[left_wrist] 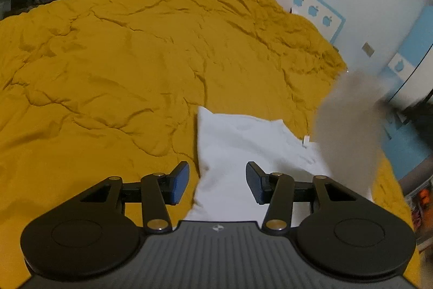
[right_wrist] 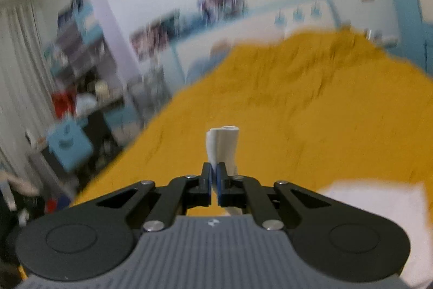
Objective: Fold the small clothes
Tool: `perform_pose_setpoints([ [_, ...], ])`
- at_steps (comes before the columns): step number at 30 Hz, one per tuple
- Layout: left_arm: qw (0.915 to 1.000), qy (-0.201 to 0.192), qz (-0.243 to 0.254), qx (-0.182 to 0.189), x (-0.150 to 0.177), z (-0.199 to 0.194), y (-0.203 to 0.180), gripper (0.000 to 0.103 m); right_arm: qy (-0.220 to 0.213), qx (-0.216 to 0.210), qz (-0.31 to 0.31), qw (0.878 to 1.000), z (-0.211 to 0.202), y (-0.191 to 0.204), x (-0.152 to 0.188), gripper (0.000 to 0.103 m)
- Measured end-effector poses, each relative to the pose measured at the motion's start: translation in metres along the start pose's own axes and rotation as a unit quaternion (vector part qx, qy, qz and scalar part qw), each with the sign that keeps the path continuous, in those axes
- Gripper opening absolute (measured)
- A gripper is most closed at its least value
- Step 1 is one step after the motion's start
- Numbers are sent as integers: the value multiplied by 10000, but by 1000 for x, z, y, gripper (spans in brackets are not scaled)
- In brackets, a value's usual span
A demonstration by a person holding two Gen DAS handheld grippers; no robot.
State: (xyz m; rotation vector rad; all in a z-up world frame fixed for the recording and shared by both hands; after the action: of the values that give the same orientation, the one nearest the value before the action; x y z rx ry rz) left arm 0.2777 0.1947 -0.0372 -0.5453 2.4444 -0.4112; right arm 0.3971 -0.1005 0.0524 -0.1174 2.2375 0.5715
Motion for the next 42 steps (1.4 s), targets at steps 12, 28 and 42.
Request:
perform_pose_setpoints([
  [12, 9975, 143, -327, 613, 1, 17, 32, 57, 1957, -631, 207, 9784, 121, 20, 155, 8],
  [28, 9914, 890, -352, 887, -3, 102, 9, 59, 1371, -104, 306, 9900, 12, -111, 146, 27],
  [42, 9968, 427, 175, 659, -10, 84, -7, 1, 1394, 2556, -1098, 9504, -65, -231, 167, 43],
])
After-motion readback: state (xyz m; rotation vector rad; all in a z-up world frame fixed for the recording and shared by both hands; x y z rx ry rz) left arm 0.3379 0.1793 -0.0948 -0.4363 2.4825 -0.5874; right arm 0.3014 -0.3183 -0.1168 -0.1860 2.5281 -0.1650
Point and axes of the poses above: each gripper's, at about its wrist camera, not at the fingertips, and z roughly the way its jaws point, y to its left, x to its underside, the point moved 1 cm from there along z, roughly the way its jaws point, and after that the axes turned 12 degrees about y, right-handed, at the moved point
